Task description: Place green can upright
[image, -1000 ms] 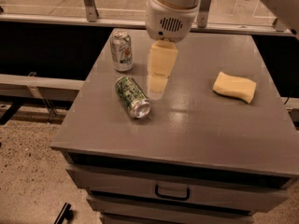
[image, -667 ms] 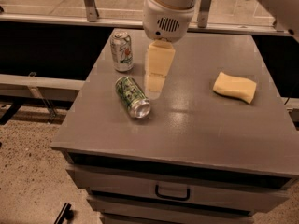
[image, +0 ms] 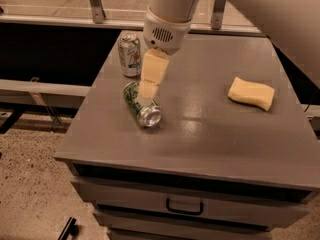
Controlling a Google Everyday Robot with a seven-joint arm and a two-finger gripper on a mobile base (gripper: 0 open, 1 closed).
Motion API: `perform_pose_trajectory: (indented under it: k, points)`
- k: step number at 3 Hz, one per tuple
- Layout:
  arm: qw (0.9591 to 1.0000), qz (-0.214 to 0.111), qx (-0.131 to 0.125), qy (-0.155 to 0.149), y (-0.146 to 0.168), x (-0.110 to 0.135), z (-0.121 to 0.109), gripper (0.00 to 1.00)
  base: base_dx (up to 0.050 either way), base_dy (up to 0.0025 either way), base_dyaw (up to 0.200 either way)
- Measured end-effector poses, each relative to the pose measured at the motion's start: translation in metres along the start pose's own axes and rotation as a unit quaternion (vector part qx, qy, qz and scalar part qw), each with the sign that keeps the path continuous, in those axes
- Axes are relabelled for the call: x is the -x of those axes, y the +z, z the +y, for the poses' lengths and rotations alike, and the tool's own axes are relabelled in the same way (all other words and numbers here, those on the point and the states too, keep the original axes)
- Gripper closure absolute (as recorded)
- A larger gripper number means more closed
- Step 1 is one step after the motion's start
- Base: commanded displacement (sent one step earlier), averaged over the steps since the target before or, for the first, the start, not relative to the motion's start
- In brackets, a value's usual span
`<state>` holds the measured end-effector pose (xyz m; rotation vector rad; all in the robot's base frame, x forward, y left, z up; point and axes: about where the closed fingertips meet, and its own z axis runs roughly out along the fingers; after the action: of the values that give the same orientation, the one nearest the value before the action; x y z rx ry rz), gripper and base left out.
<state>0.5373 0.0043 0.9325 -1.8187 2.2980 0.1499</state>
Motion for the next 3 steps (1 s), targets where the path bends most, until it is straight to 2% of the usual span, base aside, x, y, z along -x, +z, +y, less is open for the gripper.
perform_pose_trajectory:
  k: [1,2,3]
  points:
    - [0.9963,-0.014,0.013,0.084,0.028,0.005,-0.003,0.00,0.000,0.00000,0.000]
    - [0.9895,0.002,0.009,0.144,0.054,0.015,-0.006,0.00,0.000,0.00000,0.000]
    - [0.9811,0.045,-0.005,0.188,0.076,0.022,-0.005,0.00,0.000,0.00000,0.000]
